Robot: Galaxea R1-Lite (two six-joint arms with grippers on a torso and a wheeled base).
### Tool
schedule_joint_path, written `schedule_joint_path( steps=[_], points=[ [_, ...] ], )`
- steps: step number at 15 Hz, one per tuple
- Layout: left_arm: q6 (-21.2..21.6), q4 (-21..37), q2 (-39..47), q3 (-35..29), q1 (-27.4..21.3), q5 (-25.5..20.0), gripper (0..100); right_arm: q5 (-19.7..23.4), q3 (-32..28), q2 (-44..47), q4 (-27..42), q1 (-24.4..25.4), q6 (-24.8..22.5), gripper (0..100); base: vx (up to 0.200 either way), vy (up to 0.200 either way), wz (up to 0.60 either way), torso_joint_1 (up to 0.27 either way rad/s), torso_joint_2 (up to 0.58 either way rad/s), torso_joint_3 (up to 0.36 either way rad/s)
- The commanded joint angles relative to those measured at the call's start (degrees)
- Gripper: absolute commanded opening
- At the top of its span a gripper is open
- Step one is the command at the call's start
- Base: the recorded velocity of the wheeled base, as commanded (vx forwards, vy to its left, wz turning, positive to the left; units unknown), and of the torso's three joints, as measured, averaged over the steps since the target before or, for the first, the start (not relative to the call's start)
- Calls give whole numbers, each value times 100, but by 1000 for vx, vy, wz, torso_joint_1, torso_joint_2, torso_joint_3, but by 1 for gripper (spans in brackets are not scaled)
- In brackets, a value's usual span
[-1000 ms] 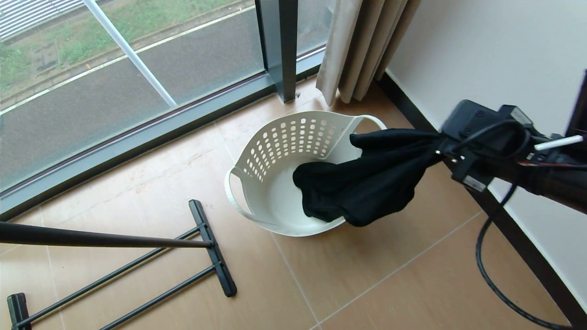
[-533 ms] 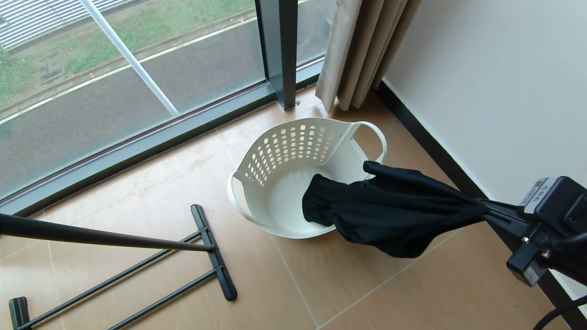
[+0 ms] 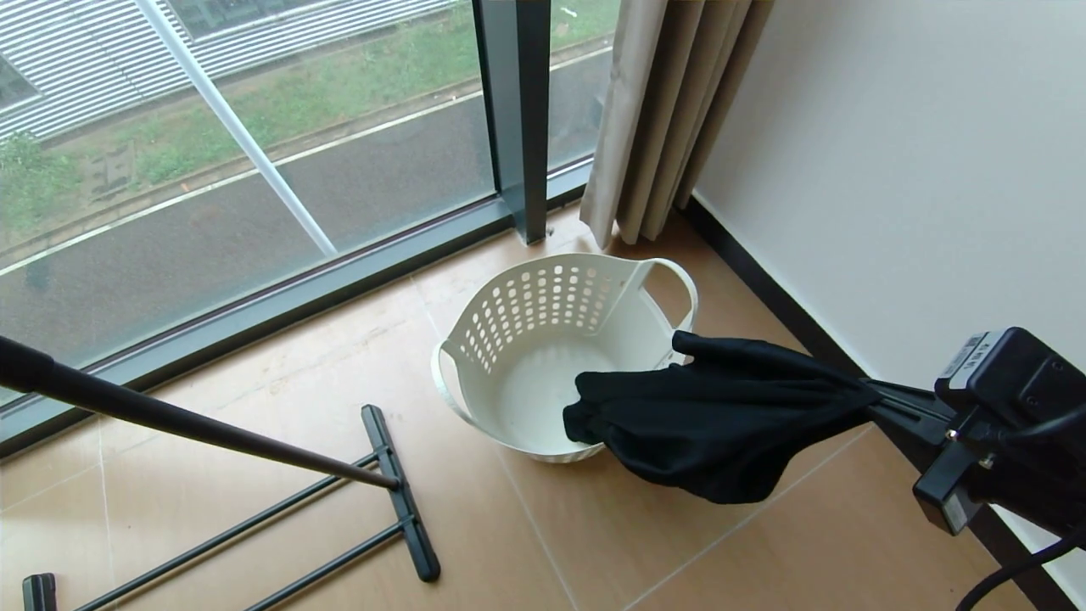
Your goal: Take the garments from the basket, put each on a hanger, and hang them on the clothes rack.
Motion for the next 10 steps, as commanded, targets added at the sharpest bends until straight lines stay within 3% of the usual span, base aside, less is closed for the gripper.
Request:
schedule_joint_path(
  steps=[1,5,10],
  points=[
    [-3,0,8,-2,1,-2,100,3,17,108,-5,-63,-1,0,0,0,0,-2,2,198],
    [5,9,8,-2,1,-19,100,3,53,108,4,-54,-1,0,0,0,0,4,-5,198],
    [-3,9,8,-2,1,-19,100,-6,88,108,22,-63,-9,0,0,0,0,104,-362,-56]
  ],
)
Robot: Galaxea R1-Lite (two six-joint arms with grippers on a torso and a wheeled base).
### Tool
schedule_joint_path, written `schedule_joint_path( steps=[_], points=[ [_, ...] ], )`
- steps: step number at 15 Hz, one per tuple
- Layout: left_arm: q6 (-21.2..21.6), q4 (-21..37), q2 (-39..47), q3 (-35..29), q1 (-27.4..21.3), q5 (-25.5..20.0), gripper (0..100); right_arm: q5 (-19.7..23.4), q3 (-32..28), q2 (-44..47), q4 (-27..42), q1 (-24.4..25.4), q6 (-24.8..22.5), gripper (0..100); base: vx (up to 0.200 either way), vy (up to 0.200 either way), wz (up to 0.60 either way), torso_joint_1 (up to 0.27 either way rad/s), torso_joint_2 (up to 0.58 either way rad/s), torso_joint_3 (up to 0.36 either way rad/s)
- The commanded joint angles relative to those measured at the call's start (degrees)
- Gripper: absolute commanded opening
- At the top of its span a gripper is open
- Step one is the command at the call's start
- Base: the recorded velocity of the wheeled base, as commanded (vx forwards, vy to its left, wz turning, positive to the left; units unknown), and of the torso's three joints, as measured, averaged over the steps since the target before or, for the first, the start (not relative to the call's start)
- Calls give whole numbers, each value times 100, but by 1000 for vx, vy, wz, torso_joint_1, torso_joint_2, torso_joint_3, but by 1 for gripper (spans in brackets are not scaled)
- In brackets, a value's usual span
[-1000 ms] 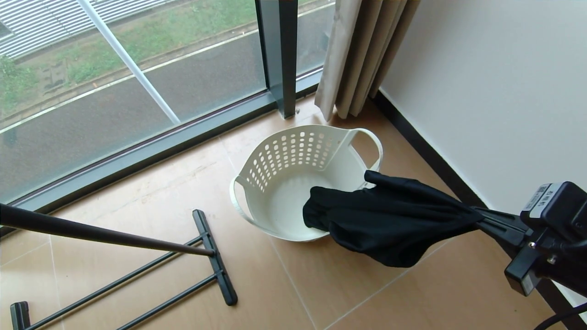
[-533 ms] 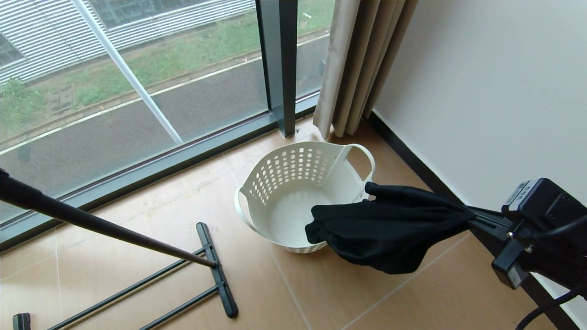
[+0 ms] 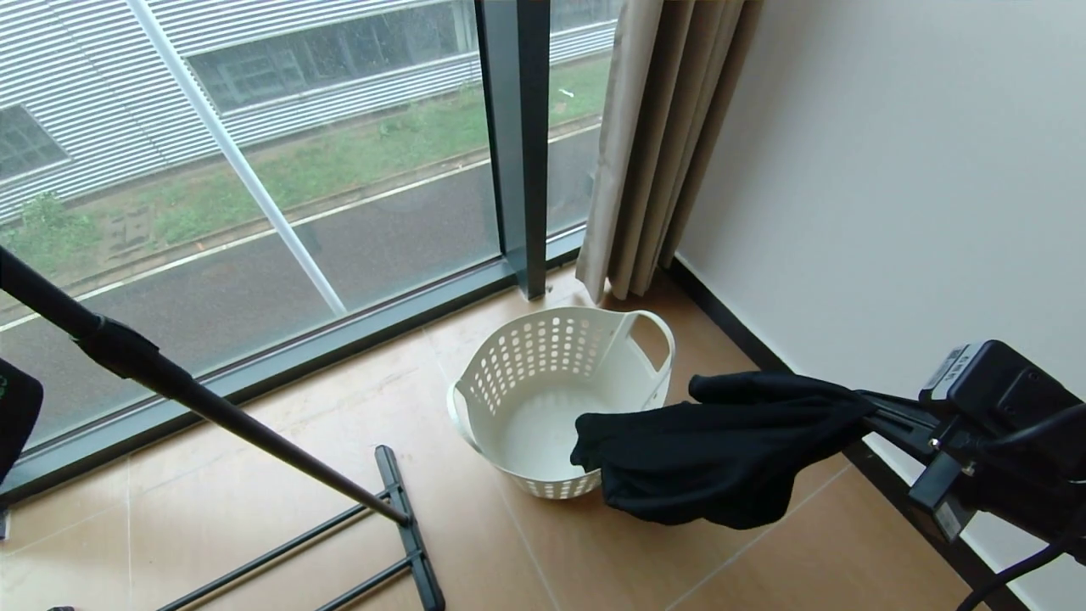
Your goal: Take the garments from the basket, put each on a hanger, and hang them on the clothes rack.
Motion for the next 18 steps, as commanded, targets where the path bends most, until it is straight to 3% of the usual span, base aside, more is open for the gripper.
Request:
schedule_joint_path(
  steps=[1,18],
  points=[
    [2,-2,11,3,1,5,100,-3,2,10,4,6,-7,0,0,0,0,139,-466,-115],
    [-7,-11,2,3,1,5,100,-3,55,10,-5,6,-7,0,0,0,0,213,-546,-128]
  ],
)
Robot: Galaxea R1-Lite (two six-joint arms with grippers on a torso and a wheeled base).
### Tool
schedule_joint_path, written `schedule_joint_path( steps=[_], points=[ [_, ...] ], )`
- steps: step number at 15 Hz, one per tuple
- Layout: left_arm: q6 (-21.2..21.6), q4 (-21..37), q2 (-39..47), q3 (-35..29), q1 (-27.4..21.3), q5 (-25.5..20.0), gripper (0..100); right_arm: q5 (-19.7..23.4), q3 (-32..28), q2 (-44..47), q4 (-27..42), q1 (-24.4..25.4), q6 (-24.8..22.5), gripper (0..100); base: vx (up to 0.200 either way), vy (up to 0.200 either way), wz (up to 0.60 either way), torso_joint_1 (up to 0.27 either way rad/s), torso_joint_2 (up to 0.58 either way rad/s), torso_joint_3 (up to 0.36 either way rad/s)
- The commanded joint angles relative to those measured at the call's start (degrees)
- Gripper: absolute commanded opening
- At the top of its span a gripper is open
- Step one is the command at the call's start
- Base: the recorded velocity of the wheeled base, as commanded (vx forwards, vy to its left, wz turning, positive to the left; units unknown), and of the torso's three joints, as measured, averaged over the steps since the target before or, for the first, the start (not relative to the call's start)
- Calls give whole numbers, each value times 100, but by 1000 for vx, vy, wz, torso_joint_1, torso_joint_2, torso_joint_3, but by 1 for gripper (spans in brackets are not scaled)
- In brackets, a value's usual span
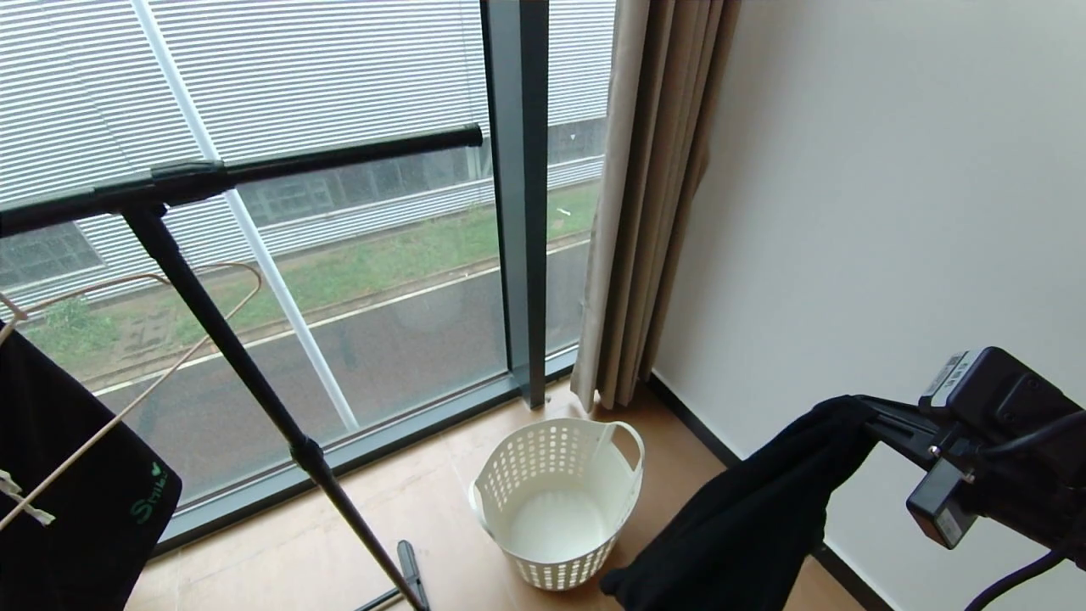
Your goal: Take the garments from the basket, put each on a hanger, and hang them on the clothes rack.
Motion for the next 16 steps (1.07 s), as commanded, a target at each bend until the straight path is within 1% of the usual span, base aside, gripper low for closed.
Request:
schedule_joint_path(
  steps=[1,8,10,16],
  points=[
    [-1,8,10,0,1,0,100,-1,6,12,3,1,-3,0,0,0,0,232,-525,-100],
    [8,8,10,9,9,9,100,-1,33,12,-5,1,-3,0,0,0,0,181,-397,-34],
    [78,8,10,9,9,0,100,-1,33,3,-5,1,-3,0,0,0,0,161,-354,-156],
    [69,8,10,9,9,0,100,-1,41,-5,3,1,-3,0,0,0,0,167,-353,-182]
  ],
)
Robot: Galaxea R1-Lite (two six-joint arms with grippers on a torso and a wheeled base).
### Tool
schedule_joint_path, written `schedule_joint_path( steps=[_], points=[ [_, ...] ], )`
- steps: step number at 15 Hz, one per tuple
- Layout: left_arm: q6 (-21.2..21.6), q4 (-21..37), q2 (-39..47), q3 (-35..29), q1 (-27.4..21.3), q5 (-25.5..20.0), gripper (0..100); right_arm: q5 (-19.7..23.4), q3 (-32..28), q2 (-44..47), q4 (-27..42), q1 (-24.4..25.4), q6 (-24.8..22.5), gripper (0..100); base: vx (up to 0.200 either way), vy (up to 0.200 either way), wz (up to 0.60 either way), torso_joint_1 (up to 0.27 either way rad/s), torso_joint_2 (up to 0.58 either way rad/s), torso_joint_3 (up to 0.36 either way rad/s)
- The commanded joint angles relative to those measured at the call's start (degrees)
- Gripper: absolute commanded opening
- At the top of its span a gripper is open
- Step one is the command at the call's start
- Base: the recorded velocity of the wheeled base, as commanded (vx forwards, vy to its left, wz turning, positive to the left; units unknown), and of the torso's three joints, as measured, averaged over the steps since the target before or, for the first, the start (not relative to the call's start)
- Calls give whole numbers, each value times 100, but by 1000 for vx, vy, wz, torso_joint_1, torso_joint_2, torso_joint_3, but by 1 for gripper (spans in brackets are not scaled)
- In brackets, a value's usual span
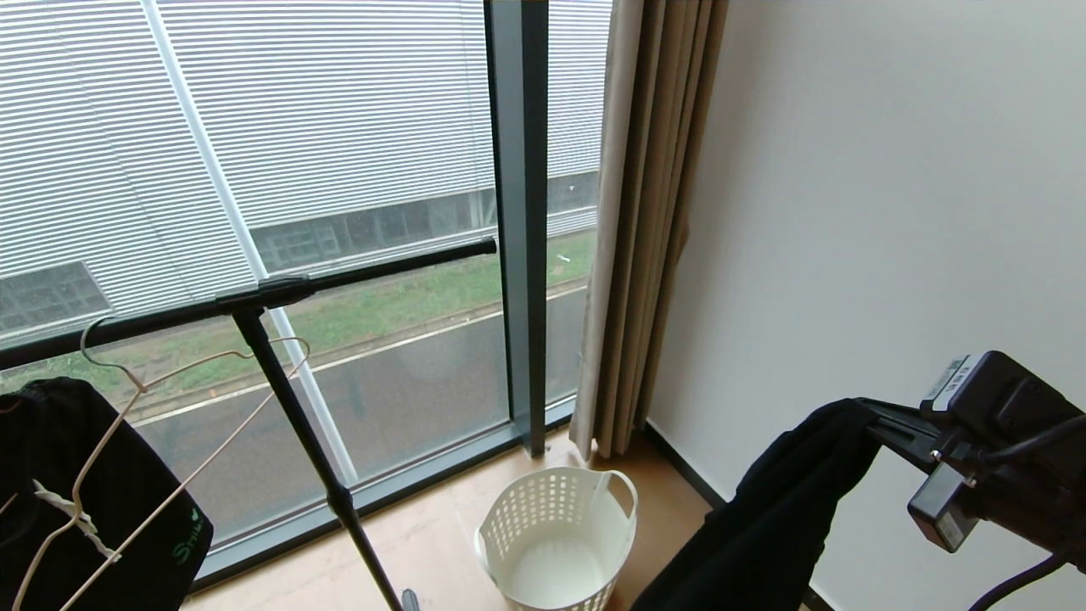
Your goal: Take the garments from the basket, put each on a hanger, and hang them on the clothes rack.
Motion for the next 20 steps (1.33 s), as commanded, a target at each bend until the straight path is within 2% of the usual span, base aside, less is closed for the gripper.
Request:
schedule_joint_path(
  steps=[1,6,14,20],
  points=[
    [-3,1,10,0,0,0,100,1,5,7,-2,4,-3,0,0,0,0,163,-354,-188],
    [-3,1,10,0,0,0,100,1,58,-2,-19,4,-3,0,0,0,0,123,-267,-141],
    [-46,-8,10,9,0,27,100,1,110,-116,-19,4,-21,0,0,0,0,0,0,0],
    [-38,-8,10,9,0,27,100,-7,102,-107,-19,4,-21,0,0,0,600,1,2,0]
  ],
)
